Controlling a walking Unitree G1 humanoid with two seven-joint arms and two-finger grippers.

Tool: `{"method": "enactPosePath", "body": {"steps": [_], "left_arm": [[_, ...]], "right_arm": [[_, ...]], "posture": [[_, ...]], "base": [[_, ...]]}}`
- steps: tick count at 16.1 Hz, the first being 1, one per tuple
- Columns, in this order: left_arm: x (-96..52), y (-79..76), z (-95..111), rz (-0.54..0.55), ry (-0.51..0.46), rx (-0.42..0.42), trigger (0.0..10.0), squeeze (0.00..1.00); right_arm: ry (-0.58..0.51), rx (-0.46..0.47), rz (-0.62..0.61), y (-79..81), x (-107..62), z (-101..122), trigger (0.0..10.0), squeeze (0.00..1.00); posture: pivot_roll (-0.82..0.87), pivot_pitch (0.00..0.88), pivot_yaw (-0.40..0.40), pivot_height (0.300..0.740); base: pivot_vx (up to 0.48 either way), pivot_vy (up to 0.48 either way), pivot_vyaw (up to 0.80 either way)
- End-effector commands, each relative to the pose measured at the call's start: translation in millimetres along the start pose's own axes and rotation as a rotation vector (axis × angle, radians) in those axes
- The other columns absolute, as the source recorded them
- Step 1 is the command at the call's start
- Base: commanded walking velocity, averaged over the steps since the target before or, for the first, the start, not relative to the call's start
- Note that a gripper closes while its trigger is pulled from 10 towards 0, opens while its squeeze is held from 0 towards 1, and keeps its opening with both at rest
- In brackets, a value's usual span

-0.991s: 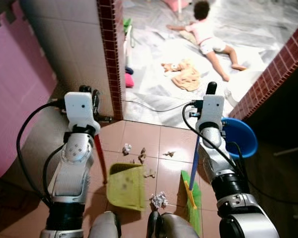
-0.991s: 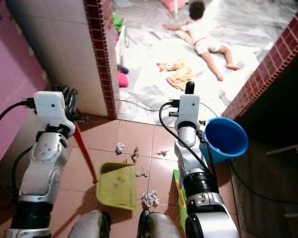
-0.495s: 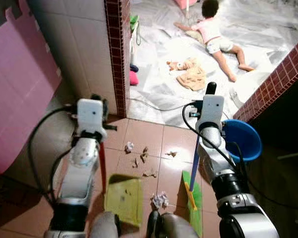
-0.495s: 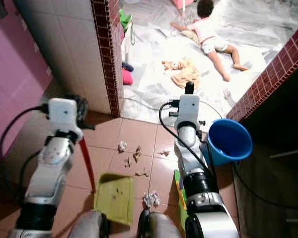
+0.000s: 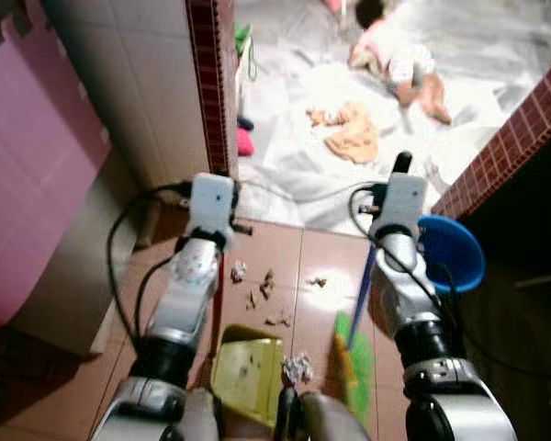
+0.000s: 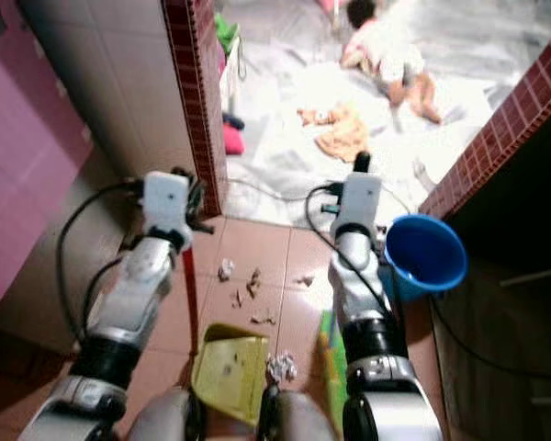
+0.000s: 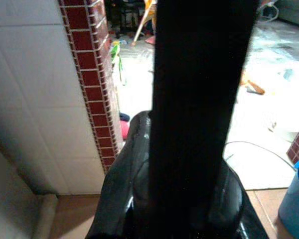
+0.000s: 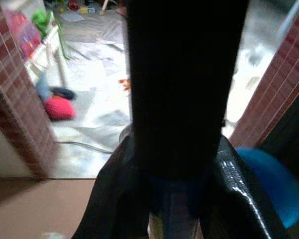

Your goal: Sweep floor

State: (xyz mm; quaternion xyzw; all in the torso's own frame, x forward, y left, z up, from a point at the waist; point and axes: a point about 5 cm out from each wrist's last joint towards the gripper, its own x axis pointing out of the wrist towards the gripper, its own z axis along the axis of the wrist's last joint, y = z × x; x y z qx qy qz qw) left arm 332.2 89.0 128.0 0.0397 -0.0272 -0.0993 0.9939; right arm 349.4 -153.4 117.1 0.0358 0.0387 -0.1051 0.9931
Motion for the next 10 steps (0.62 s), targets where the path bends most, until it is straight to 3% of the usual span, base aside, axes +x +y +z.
{"method": "enactPosePath", "body": {"steps": [1,2,4,6,8,10], "left_arm": [[5.1,-5.2,8.2,-0.002,-0.045,-0.015,10.0,0.0],[8.7,-7.5,10.8,0.001,-0.061,-0.028,10.0,0.0],[10.3,-8.5,13.1,0.002,-0.075,-0.028,10.0,0.0],[12.0,-5.2,16.5,0.021,-0.099,-0.03,10.0,0.0],[14.6,-0.7,18.5,0.044,-0.11,-0.034,10.0,0.0],[22.2,6.2,26.8,0.067,-0.141,-0.034,10.0,0.0]], "right_arm": [[-0.013,0.237,0.066,12.0,2.0,15.7,10.0,0.0],[-0.02,0.321,0.108,16.3,3.0,24.3,10.0,0.0],[-0.036,0.362,0.143,19.7,3.1,31.8,10.0,0.0],[-0.068,0.459,0.272,30.1,1.5,50.1,10.0,0.0],[-0.097,0.457,0.317,31.9,2.1,57.6,10.0,0.0],[-0.174,0.35,0.331,29.8,8.8,71.7,10.0,0.0]], "posture": [[-0.01,0.149,-0.022,0.74],[-0.01,0.149,-0.022,0.74],[-0.02,0.143,-0.023,0.74],[-0.02,0.128,-0.024,0.74],[-0.02,0.105,-0.024,0.74],[-0.02,0.064,-0.025,0.74]], "base": [[0.0,0.0,0.0],[0.0,0.0,0.0],[0.0,0.0,0.0],[0.0,0.0,0.0],[0.0,0.0,0.0],[0.0,0.0,0.0]]}}
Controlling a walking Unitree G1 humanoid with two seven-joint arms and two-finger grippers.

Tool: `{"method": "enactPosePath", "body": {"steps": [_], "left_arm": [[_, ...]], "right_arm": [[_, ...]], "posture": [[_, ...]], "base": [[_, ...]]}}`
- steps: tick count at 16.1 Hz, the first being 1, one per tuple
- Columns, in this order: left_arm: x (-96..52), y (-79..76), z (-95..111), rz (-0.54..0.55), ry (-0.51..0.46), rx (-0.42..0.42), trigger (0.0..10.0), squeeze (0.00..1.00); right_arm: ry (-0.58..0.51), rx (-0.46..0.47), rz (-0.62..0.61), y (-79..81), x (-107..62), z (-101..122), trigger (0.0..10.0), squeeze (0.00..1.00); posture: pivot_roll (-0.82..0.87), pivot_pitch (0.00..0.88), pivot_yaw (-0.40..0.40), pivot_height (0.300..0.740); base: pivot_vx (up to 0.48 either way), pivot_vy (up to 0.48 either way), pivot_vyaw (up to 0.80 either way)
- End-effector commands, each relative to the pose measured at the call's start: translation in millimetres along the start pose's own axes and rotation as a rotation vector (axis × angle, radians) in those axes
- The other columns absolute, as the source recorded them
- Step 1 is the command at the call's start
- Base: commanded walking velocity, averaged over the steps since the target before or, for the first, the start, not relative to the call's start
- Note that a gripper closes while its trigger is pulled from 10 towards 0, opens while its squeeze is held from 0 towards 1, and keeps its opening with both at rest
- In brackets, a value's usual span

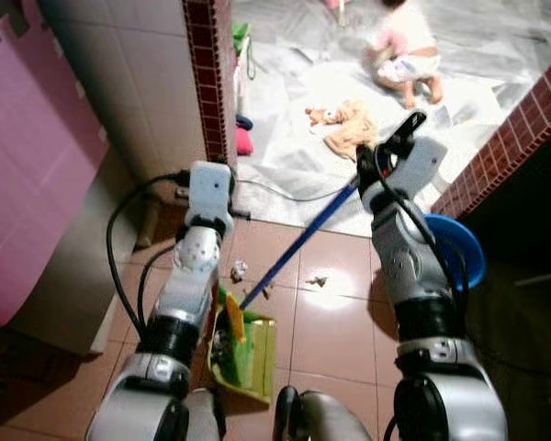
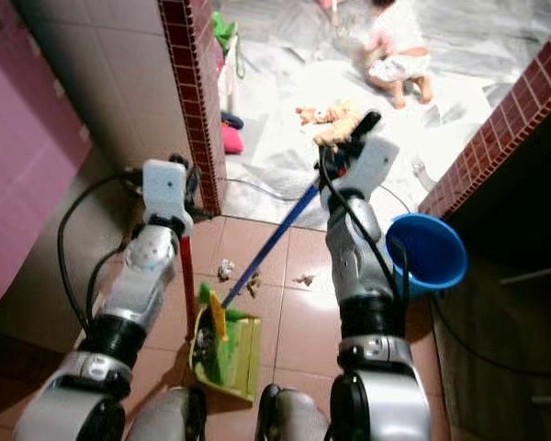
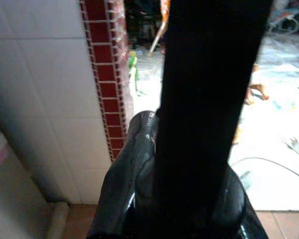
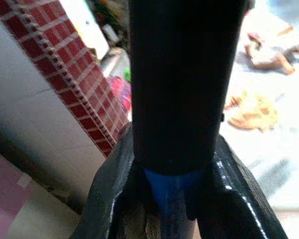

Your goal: Sweep floor

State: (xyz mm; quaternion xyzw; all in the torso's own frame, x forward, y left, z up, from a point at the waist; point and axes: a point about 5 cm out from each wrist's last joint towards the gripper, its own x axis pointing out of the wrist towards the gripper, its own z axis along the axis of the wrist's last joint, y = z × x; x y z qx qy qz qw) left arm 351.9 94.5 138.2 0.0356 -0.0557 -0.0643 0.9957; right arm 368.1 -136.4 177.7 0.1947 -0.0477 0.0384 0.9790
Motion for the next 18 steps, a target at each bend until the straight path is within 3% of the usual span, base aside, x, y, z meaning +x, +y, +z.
{"method": "enactPosePath", "body": {"steps": [1,4,6,9,13,16,18], "left_arm": [[8.3,-2.3,19.8,0.004,-0.094,-0.037,10.0,0.0],[19.5,10.3,31.6,0.081,-0.146,-0.049,10.0,0.0],[19.9,17.6,38.5,0.104,-0.178,-0.083,10.0,0.0],[17.6,29.8,55.3,0.147,-0.234,-0.099,10.0,0.0],[12.5,32.6,81.3,0.123,-0.31,-0.119,10.0,0.0],[10.7,33.2,84.2,0.097,-0.336,-0.119,10.0,0.0],[0.7,33.2,82.2,0.069,-0.338,-0.105,10.0,0.0]], "right_arm": [[-0.068,-0.026,0.05,9.0,5.8,15.0,10.0,0.0],[-0.172,-0.252,0.048,0.6,13.0,38.2,10.0,0.0],[-0.193,-0.316,0.054,1.6,12.8,44.9,10.0,0.0],[-0.244,-0.384,0.021,9.1,15.5,52.4,10.0,0.0],[-0.266,-0.468,-0.069,5.7,14.6,53.6,10.0,0.0],[-0.299,-0.522,-0.104,-4.2,9.3,51.8,10.0,0.0],[-0.319,-0.541,-0.112,-9.8,2.3,49.1,10.0,0.0]], "posture": [[-0.03,0.052,-0.025,0.74],[-0.03,0.0,-0.053,0.74],[-0.03,0.0,-0.061,0.74],[-0.02,0.012,-0.017,0.74],[-0.01,0.063,0.011,0.74],[-0.01,0.068,0.021,0.74],[-0.01,0.068,0.025,0.74]], "base": [[0.0,0.0,0.0],[0.0,0.0,0.0],[0.0,0.0,0.0],[0.0,0.0,0.0],[0.0,0.0,0.0],[0.0,0.0,0.0],[0.0,0.0,0.0]]}}
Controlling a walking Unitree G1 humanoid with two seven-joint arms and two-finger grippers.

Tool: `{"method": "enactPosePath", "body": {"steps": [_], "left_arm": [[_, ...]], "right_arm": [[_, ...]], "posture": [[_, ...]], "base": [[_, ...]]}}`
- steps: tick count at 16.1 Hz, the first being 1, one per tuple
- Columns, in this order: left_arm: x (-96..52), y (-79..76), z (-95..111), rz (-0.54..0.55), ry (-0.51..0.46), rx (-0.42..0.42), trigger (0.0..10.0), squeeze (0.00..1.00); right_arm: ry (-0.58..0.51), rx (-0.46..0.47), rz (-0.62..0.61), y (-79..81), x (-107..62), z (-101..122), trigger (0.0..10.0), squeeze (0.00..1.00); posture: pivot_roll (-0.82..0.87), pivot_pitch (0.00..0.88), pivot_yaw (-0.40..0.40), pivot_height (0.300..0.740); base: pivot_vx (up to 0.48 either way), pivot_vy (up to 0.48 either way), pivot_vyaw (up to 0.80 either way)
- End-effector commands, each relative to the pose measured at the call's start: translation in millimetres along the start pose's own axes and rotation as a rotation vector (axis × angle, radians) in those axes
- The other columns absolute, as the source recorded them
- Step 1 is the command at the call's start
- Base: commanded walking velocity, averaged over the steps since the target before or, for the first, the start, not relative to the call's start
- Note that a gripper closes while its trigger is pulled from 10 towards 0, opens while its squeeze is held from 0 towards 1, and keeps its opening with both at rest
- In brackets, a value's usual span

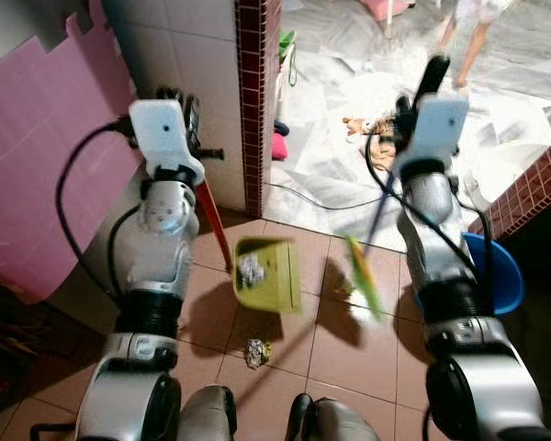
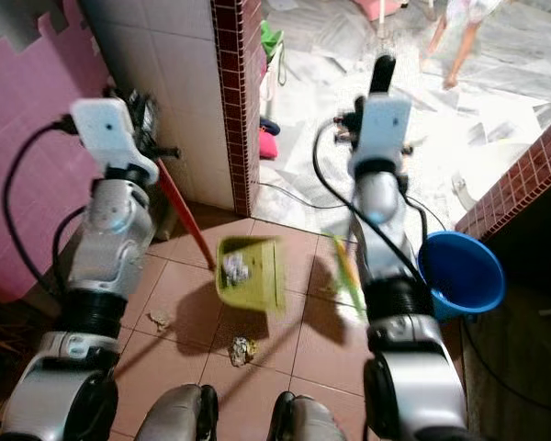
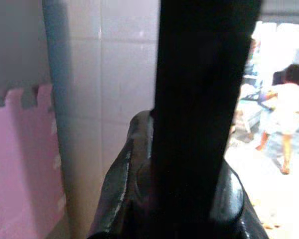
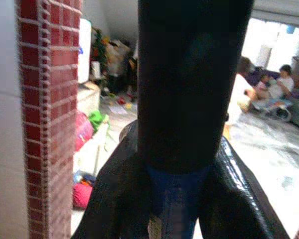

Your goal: Sweep floor

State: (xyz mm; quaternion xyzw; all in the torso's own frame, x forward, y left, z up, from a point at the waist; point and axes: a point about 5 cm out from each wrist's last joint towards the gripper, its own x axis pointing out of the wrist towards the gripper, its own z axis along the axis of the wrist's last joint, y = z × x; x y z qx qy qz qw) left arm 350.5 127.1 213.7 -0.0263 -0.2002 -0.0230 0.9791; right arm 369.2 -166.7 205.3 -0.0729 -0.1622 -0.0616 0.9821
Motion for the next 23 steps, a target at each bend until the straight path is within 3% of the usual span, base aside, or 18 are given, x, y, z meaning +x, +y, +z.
{"method": "enactPosePath", "body": {"steps": [1,5,9,10,14,18,23], "left_arm": [[-4.9,-6.5,7.2,-0.05,-0.017,-0.033,10.0,0.0],[-18.4,-9.5,-4.7,-0.059,0.062,-0.125,10.0,0.0],[-28.4,-5.0,-9.7,-0.053,0.09,-0.123,10.0,0.0],[-34.8,0.9,-10.6,-0.045,0.102,-0.07,10.0,0.0],[-40.6,6.1,-7.1,-0.047,0.11,-0.053,10.0,0.0],[-38.4,1.2,-4.0,-0.057,0.11,-0.057,10.0,0.0],[-36.8,-4.2,2.7,-0.063,0.099,-0.082,10.0,0.0]], "right_arm": [[-0.056,0.008,-0.016,-1.3,0.5,9.0,10.0,0.0],[0.076,-0.042,-0.006,-0.3,-16.9,-25.0,10.0,0.0],[0.18,-0.09,-0.081,-5.8,-34.5,-47.2,10.0,0.0],[0.197,-0.085,-0.106,-8.2,-40.8,-51.6,10.0,0.0],[0.232,-0.049,-0.142,-13.0,-48.0,-57.2,10.0,0.0],[0.234,-0.046,-0.126,-6.4,-43.0,-54.1,10.0,0.0],[0.246,-0.063,-0.129,-9.7,-41.7,-54.9,10.0,0.0]], "posture": [[-0.01,0.068,0.025,0.74],[0.0,0.065,0.009,0.74],[0.0,0.053,0.004,0.74],[0.0,0.05,0.009,0.74],[-0.01,0.052,0.013,0.74],[-0.01,0.054,0.006,0.74],[-0.02,0.055,0.004,0.74]], "base": [[0.0,0.0,0.0],[0.0,0.0,0.0],[0.0,0.0,0.0],[0.0,0.0,0.0],[0.0,0.0,0.0],[0.0,0.0,-0.8],[0.0,-0.217,-0.71]]}}
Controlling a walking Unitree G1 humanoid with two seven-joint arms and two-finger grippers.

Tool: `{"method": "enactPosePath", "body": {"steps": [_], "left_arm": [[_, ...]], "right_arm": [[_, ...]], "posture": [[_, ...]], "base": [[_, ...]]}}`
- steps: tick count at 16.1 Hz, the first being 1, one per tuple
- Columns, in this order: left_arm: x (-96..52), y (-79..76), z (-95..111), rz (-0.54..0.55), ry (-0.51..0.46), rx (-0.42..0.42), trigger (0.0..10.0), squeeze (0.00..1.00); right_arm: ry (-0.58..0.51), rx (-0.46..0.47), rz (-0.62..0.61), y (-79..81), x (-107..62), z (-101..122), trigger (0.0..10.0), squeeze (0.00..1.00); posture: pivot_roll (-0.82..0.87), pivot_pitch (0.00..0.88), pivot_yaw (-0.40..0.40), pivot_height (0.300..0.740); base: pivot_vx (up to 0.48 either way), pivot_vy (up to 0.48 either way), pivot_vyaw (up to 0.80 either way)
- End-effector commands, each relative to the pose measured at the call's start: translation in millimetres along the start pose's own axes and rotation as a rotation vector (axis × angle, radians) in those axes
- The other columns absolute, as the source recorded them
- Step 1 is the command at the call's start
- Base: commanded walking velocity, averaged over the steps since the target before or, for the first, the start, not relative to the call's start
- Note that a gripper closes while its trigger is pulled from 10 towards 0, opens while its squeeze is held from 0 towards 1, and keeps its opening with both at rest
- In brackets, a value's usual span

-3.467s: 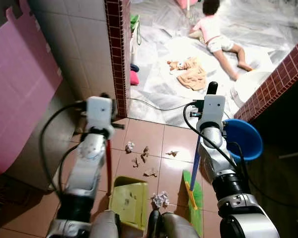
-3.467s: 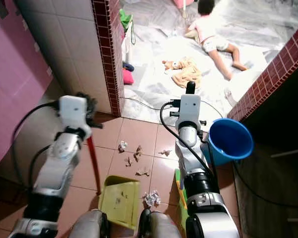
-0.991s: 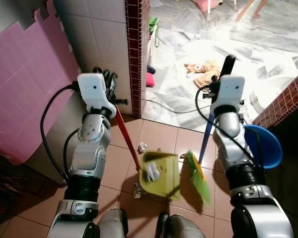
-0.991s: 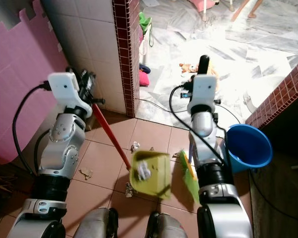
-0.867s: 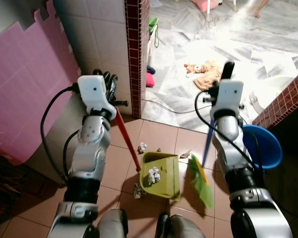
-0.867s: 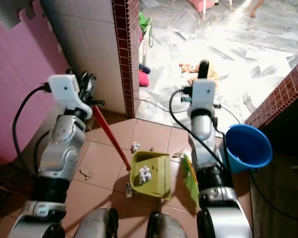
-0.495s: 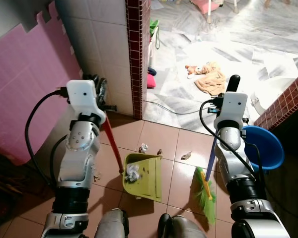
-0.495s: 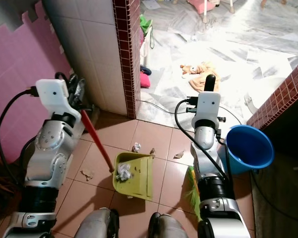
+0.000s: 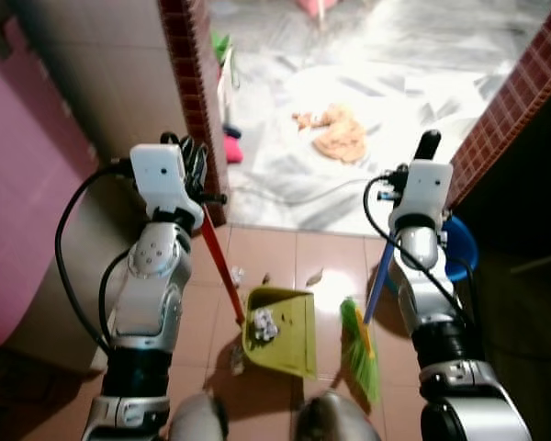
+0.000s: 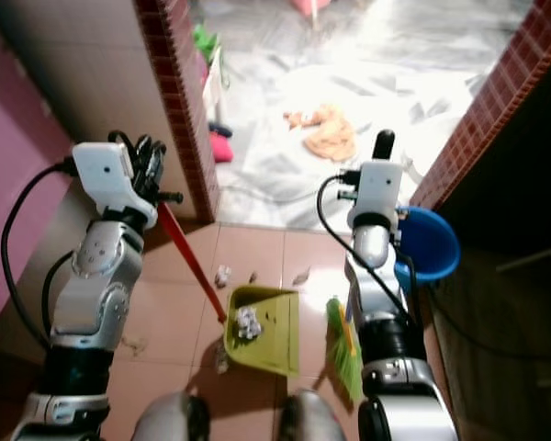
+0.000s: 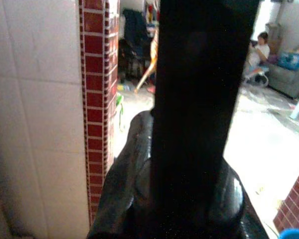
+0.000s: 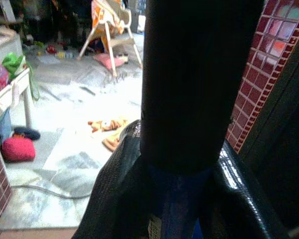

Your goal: Sweep floor

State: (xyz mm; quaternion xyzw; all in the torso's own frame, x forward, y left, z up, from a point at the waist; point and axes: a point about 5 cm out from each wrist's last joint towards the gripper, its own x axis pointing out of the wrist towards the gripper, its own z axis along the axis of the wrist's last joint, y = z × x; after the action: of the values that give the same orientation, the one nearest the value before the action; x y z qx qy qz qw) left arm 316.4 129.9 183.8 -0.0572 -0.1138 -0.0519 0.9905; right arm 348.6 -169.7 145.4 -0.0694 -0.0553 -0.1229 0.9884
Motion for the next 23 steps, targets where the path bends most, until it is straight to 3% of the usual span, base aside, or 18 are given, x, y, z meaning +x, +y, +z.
{"method": "enactPosePath", "body": {"steps": [1,4,8,12,17,23], "left_arm": [[5.0,-7.0,18.8,-0.027,-0.08,-0.007,10.0,0.0],[7.6,-6.4,22.1,-0.026,-0.089,-0.008,10.0,0.0],[7.4,-5.0,22.4,-0.019,-0.084,-0.007,10.0,0.0],[12.6,7.0,28.2,0.044,-0.114,0.01,10.0,0.0],[24.9,39.7,66.8,0.204,-0.244,0.07,10.0,0.0],[29.1,45.8,78.2,0.203,-0.279,0.054,10.0,0.0]], "right_arm": [[0.023,-0.04,-0.027,-11.4,-1.4,-5.9,10.0,0.0],[0.024,-0.048,-0.028,-12.3,-1.0,-5.9,10.0,0.0],[0.035,-0.052,-0.032,-11.9,1.4,-6.1,10.0,0.0],[0.039,-0.052,-0.025,-11.0,0.5,-7.2,10.0,0.0],[0.058,-0.068,-0.026,-15.8,-0.7,-11.9,10.0,0.0],[0.069,-0.078,-0.018,-15.9,-0.6,-14.0,10.0,0.0]], "posture": [[-0.02,0.055,0.004,0.74],[-0.03,0.057,0.004,0.74],[-0.03,0.055,0.004,0.74],[-0.03,0.052,0.001,0.74],[-0.03,0.047,-0.002,0.74],[-0.03,0.047,-0.002,0.74]], "base": [[0.0,-0.277,-0.57],[0.0,-0.279,0.0],[0.0,-0.072,-0.75],[0.0,0.0,-0.12],[0.0,0.0,0.0],[0.0,0.0,-0.62]]}}
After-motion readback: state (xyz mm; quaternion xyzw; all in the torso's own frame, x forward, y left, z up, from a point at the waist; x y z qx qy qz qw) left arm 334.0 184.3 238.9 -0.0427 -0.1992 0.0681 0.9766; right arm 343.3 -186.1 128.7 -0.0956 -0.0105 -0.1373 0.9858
